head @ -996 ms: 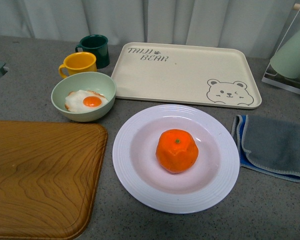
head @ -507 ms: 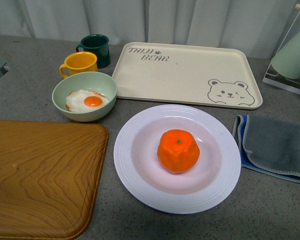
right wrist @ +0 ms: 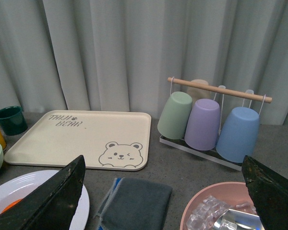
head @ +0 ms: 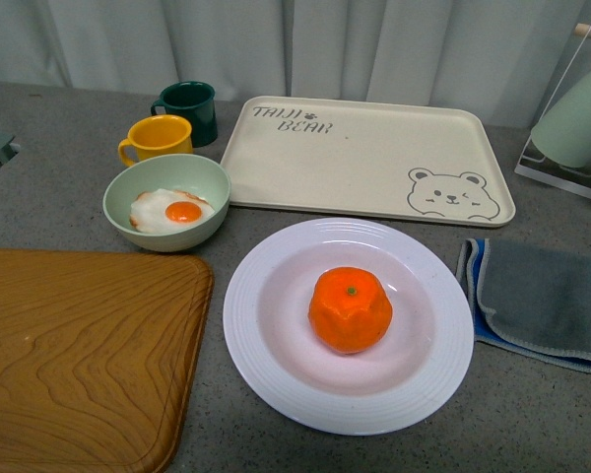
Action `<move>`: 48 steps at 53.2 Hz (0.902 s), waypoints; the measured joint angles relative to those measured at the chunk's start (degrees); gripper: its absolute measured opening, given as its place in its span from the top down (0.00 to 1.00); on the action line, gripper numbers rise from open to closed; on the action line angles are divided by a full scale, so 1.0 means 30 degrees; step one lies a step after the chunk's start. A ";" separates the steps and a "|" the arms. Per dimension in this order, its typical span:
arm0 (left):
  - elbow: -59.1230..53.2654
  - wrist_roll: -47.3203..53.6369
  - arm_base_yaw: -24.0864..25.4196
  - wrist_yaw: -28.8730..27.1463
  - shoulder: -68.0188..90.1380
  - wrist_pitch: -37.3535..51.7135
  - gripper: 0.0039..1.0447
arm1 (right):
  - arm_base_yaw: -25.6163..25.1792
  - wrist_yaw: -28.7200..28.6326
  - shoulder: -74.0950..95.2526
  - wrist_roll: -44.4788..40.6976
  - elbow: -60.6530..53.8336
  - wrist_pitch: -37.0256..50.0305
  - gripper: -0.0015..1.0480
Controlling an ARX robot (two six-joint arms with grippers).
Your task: Place orange and plate with both arms
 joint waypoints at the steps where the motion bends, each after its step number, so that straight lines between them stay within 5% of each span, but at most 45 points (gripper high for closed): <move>1: 0.0000 0.0000 0.0000 0.0000 -0.0175 -0.0160 0.97 | 0.0000 0.0000 0.0000 0.0000 0.0000 0.0000 0.09; 44: 0.0007 0.0000 0.0000 0.0022 -0.7184 -0.7271 0.97 | 0.0000 0.0000 0.0000 0.0000 0.0000 0.0000 0.09; 48: 0.0007 0.0000 0.0000 0.0022 -0.7198 -0.7278 0.86 | 0.0000 0.0000 0.0000 0.0000 0.0000 0.0000 0.09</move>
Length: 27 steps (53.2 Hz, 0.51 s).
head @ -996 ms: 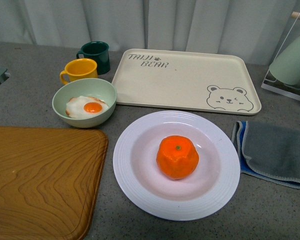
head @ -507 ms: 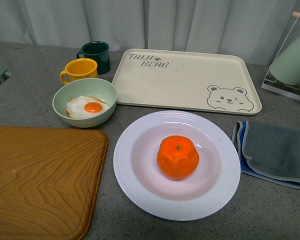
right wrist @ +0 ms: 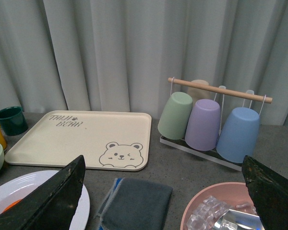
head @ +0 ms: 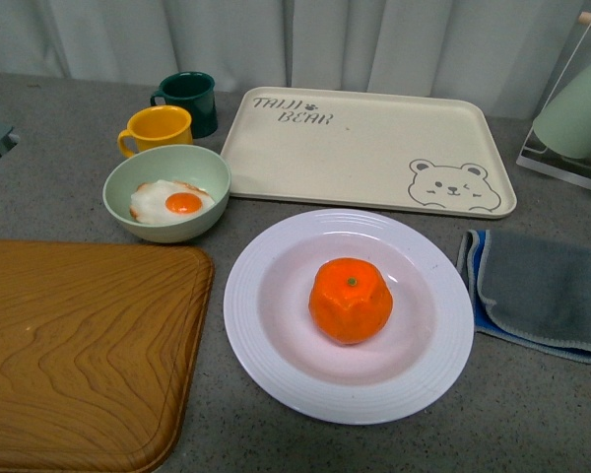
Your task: Place orange and plate with both arms
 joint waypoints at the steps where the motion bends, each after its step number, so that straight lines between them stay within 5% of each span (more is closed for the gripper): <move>1: 0.0000 0.0000 0.0000 0.0000 0.0000 0.0007 0.81 | 0.0000 0.0000 0.0000 0.0000 0.0000 0.0000 0.09; 13: 0.0000 0.0000 0.0000 0.0000 -0.0015 0.0000 0.43 | 0.0809 -0.1005 0.5100 -0.4838 0.1020 -0.0262 0.09; 22: 0.0000 0.0022 0.0000 0.0000 -0.0015 0.0000 0.04 | 0.3432 -0.0874 1.6378 -0.0044 0.2645 0.4058 0.09; 27: 0.0000 0.0044 0.0000 0.0000 -0.0015 0.0000 0.06 | 0.4087 -0.1239 2.1493 0.2645 0.3832 0.4947 0.09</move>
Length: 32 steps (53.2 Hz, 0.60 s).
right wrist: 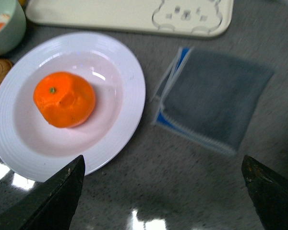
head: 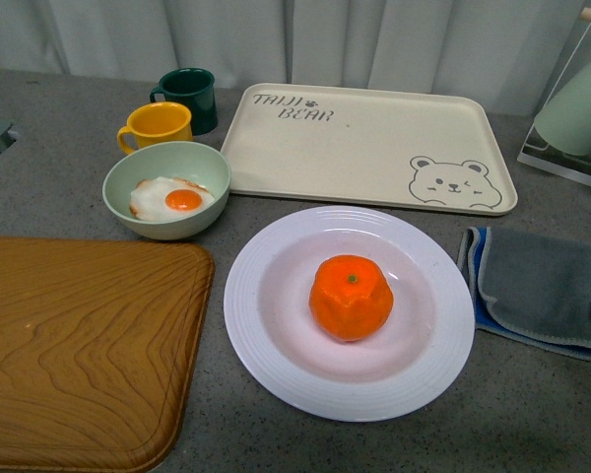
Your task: Place orange and plate with both arms
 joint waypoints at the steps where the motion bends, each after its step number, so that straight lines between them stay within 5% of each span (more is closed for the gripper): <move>1: 0.0000 0.0000 0.0000 0.0000 0.0000 0.0000 0.06 | 0.0058 -0.0029 0.0423 0.0350 0.0117 0.0036 0.09; 32: 0.0000 0.0000 0.0000 -0.0007 0.0000 0.0000 0.06 | 0.0291 -0.5348 1.3245 0.8743 0.5129 0.2346 0.09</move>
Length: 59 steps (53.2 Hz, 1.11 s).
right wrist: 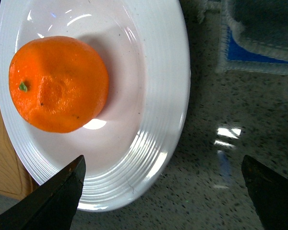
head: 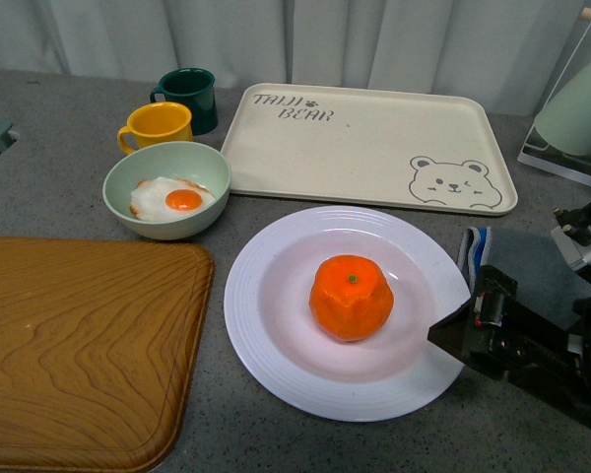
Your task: Place orange and plate with both arms
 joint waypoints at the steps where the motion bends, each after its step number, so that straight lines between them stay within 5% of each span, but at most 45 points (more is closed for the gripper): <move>1: 0.0000 0.0000 0.0000 0.0007 0.0000 0.0000 0.06 | 0.0000 -0.0102 0.0153 0.0153 0.0058 0.0095 0.09; 29: 0.0000 0.0000 0.0000 0.0007 0.0000 0.0000 0.06 | -0.0029 -0.1435 0.3286 0.5370 0.2492 0.0670 0.09; 59: 0.0000 0.0000 0.0000 0.0000 0.0000 0.0000 0.06 | -0.0364 -0.0707 0.3606 0.4816 0.4299 -0.4437 0.83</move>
